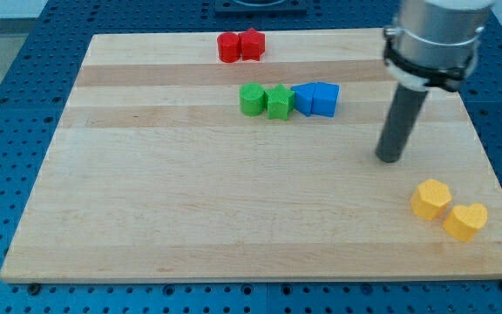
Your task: Push yellow heart to the center
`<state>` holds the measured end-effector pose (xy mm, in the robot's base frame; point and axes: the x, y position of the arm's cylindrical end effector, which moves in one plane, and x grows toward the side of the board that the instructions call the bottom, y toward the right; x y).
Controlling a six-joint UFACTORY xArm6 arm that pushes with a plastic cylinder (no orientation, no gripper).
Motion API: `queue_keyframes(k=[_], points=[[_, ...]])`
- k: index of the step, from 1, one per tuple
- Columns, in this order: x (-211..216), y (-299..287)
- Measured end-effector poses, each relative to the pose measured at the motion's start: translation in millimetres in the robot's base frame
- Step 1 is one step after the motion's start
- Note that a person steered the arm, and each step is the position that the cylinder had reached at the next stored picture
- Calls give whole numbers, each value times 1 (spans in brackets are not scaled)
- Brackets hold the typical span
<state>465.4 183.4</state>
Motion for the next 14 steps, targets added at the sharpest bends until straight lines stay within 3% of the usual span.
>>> queue_keyframes(k=[2, 4, 5, 6, 10, 12, 14], points=[[16, 107], [101, 133], [140, 121], [141, 95], [80, -7], [78, -83], [63, -108]])
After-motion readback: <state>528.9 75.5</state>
